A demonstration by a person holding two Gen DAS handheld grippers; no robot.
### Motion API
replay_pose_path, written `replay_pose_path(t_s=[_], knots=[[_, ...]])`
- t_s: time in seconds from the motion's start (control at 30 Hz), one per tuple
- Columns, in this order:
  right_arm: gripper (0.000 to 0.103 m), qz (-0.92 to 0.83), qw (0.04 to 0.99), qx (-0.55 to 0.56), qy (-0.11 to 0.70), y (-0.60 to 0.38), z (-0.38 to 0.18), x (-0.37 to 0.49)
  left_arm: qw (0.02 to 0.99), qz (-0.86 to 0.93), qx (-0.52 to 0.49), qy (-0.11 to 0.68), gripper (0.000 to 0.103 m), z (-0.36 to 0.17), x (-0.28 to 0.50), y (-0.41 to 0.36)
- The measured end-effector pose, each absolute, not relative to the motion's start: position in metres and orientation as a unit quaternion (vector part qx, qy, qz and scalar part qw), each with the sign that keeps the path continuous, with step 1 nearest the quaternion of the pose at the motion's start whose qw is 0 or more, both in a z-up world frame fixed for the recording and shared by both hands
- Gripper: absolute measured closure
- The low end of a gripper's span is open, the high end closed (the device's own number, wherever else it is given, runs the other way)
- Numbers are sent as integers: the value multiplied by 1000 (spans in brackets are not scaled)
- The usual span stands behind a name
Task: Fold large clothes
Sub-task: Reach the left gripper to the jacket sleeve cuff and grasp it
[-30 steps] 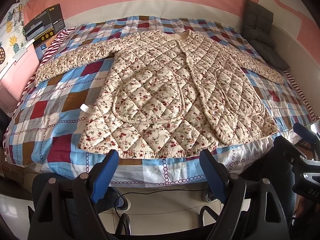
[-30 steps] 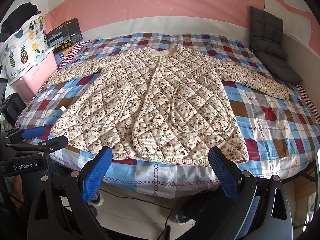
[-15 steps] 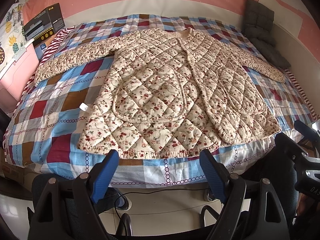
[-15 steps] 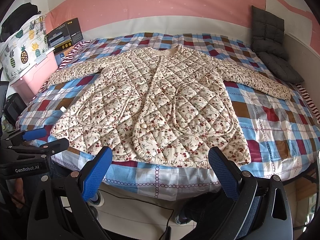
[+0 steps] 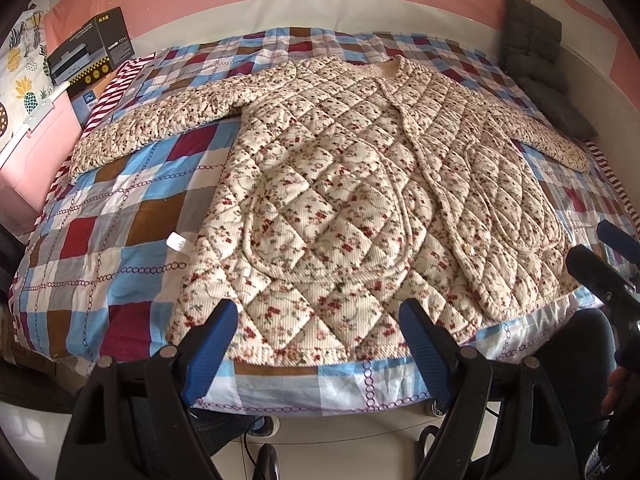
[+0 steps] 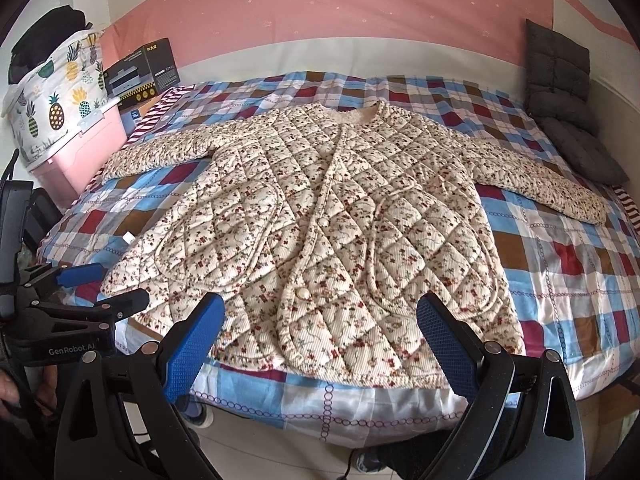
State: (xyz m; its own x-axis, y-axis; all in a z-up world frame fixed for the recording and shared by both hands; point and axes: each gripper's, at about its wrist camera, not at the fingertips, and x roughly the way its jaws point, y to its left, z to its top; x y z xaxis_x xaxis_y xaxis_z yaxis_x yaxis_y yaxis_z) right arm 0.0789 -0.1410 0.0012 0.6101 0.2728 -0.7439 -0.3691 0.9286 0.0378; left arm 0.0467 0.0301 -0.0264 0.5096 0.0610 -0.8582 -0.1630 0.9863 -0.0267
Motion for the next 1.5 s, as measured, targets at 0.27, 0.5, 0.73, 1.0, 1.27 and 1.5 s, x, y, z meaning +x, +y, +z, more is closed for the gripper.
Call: replay_pose_path(t_s=[0.27,0.5,0.73,1.0,1.27,1.5], knots=[[6,185,893,-77,403,-110,-11,133,868,88,-98,479,19,-36,95,93],[6,190,888,-98,407,-74,-26,180,863,116,-152,467,19,-54,136,171],[6,192,886,-137,398,-32,-36,224,859,166,-187,446,19,-70,170,262],[6,213,882,-150,393,6,-42,254,838,207,-297,408,19,-96,194,365],[6,231,872,-164,400,22,-52,261,808,237,-394,368,19,-123,201,429],[6,221,874,-152,406,11,-55,260,800,272,-366,390,77,-123,224,446]])
